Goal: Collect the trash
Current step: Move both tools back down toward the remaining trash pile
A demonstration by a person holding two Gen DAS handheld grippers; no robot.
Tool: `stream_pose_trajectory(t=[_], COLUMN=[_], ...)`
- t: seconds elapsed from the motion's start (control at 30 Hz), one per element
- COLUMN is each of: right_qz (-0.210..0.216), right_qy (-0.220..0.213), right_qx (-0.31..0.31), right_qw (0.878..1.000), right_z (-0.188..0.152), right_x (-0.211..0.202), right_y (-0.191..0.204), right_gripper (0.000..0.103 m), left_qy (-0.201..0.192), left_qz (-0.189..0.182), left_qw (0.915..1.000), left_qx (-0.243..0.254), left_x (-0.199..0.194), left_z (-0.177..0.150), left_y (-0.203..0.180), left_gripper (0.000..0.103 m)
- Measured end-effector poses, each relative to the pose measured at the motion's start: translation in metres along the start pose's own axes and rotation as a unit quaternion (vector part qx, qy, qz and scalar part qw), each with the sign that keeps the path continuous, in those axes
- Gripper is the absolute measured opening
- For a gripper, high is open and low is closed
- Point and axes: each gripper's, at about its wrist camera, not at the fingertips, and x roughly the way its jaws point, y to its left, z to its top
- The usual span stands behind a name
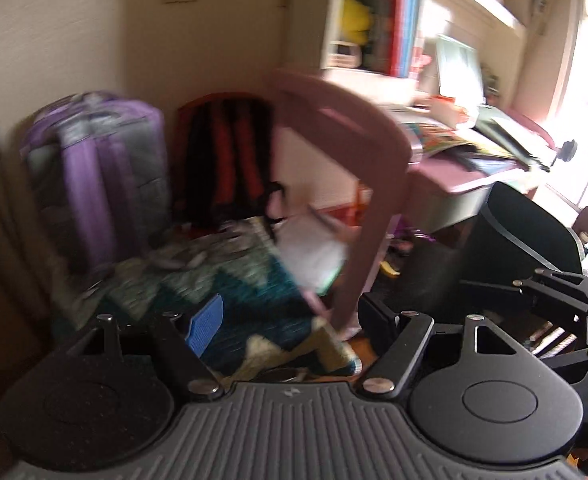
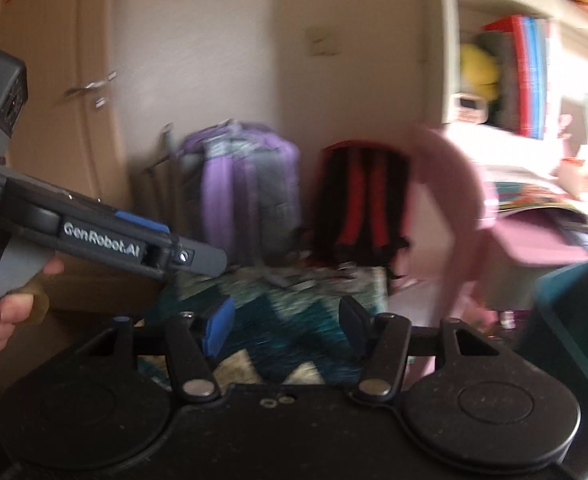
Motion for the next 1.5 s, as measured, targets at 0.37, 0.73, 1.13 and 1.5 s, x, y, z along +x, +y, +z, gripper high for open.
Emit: stream_pose_trajectory(t=[0.37,0.73,1.13,1.5], right_qz=[0.097,0.141,0.153,0.094], right_qy=[0.072,0.176,0.304,0.428], right_qx=[-0.025,-0.036,-0.013,0.031], right_qw=[0.992,0.974,0.94,0.898], right_z=[-0.029,-0.098,-0.22,-0.347], right_x=[0.099,0.228,0.387,0.514], right_y=[0.087,0.136,0.181,0.192], right_gripper=[0.058,0.058,0.058,0.058], left_qy=[0.031,0.078,0.173,0.312], left_qz=[0.066,0.101,0.143,0.147], left_qw=[0.9953,0.9878,0.9578,0.9021], left_qx=[-0.063,-0.089,-0.18,-0.259], left_x=[0.013,0.089,0.22,0.344], left_z=[-0.071,-0.151,-0.276,-0.416], left_y=[0.122,0.224,0.364,0.434], left_gripper=[0.082,0.083,0.084,0.084])
